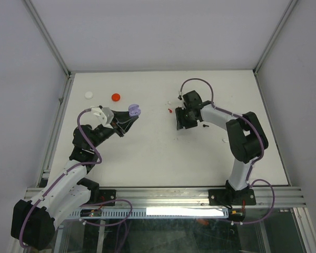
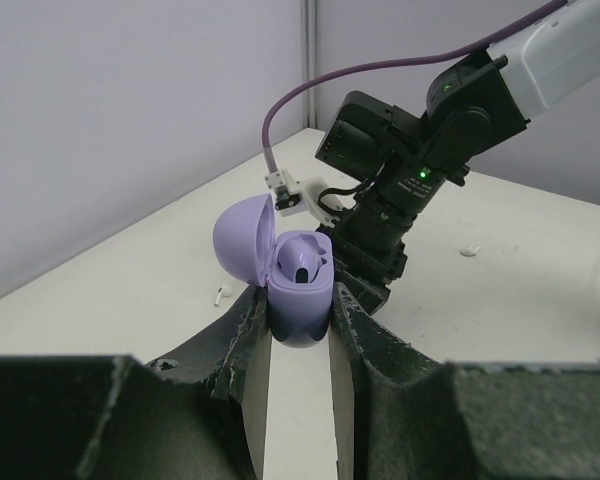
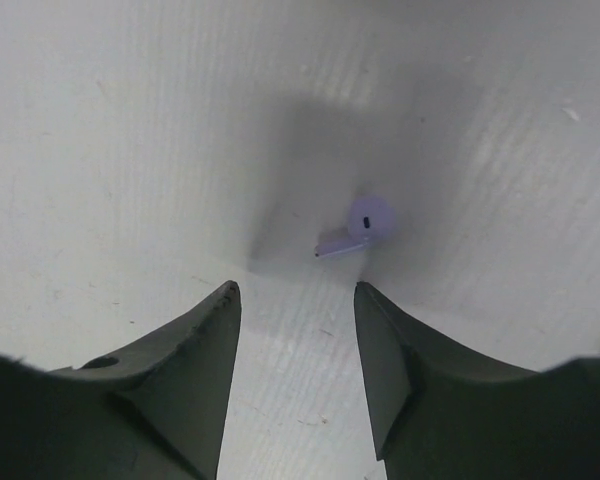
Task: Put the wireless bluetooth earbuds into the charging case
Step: Pick up the earbud from the center of the board.
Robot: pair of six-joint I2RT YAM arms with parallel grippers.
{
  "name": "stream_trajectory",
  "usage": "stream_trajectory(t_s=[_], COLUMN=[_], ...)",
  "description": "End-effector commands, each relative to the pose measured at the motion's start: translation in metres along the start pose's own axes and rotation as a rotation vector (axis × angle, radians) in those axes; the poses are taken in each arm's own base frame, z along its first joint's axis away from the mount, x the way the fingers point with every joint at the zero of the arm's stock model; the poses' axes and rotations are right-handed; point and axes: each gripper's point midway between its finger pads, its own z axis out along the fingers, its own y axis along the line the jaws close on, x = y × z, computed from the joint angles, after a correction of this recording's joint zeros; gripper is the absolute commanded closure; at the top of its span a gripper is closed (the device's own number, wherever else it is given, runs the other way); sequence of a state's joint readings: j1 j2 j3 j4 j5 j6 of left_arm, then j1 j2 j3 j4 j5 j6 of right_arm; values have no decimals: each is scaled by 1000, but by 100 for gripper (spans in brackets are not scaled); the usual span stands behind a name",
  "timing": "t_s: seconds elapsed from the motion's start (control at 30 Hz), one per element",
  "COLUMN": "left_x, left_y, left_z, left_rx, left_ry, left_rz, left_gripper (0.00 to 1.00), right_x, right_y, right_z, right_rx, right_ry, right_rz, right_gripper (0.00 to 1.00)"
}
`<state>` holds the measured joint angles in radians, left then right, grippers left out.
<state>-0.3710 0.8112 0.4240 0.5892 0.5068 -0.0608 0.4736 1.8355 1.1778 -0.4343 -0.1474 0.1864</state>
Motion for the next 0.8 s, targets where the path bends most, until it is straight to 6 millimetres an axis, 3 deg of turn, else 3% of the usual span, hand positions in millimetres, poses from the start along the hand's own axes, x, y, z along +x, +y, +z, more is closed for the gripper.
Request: stream_trajectory(t_s=[0.0,0.37,0.77], left_x=[-25,-24,-23], left_y=[0,0,-1], left_z=[5,5,5], left_rx=[18,23,27], left_ry=[-54,-51,-50], left_rz=[49,45,47], left_gripper=[100,100,100], right_x=[-40,-57,-46], right_y=[-11,-20,-25], right_z=[-30,-16,2], right_rx=[103,162,192], right_ry=[-127,-133,-68], right_rz=[-10,-28,-45], right_gripper=[49,58,66])
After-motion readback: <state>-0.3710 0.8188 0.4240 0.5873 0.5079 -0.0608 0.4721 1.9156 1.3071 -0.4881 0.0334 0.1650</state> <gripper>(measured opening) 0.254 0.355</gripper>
